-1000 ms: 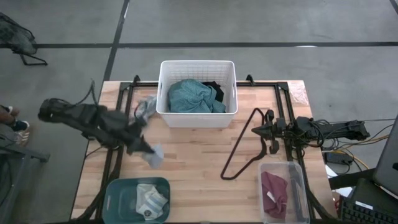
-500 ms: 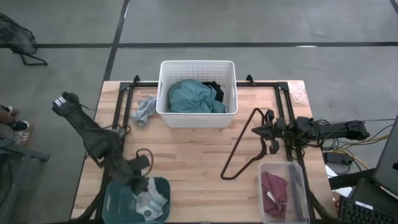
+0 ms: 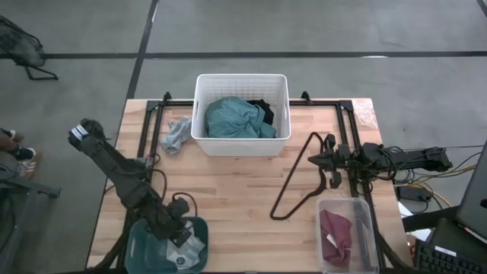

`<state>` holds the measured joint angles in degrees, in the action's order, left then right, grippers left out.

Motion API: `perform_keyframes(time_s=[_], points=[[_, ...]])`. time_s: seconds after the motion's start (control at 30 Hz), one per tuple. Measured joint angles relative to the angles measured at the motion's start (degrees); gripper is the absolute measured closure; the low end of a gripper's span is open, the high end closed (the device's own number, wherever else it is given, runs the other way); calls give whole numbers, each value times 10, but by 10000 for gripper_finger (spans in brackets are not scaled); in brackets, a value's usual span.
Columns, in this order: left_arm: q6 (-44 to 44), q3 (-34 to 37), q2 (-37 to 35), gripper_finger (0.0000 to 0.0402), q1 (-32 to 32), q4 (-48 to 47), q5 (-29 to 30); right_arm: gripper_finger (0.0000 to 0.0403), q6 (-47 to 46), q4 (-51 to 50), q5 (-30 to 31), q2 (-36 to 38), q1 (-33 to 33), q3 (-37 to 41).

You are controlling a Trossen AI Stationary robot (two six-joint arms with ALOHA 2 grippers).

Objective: Pick & Place Cloths
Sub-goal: Put the gray sock into the green bin, then put the gray underwear into the transparent bin

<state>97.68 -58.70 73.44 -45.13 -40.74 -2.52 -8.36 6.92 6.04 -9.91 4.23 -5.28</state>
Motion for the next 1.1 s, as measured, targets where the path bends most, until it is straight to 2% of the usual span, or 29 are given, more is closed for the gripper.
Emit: perform_keyframes(time_s=[0.17,0.5,0.77,0.83,0.93,1.0,1.1], points=[[13,0,0,317,1,-31,10,394,0,-1,0,0,0,0],[10,0,-26,219,1,-38,7,394,0,-1,0,0,0,0],[17,0,-77,204,3,-49,-12,394,0,-3,0,0,0,0],[4,0,-94,204,9,-76,21,394,0,-3,0,0,0,0],[-23,0,-120,204,21,-140,101,394,0,-3,0,0,0,0],[-41,0,-133,204,27,-211,209,394,0,-3,0,0,0,0],[27,0,-142,204,36,-323,384,394,0,-3,0,0,0,0]])
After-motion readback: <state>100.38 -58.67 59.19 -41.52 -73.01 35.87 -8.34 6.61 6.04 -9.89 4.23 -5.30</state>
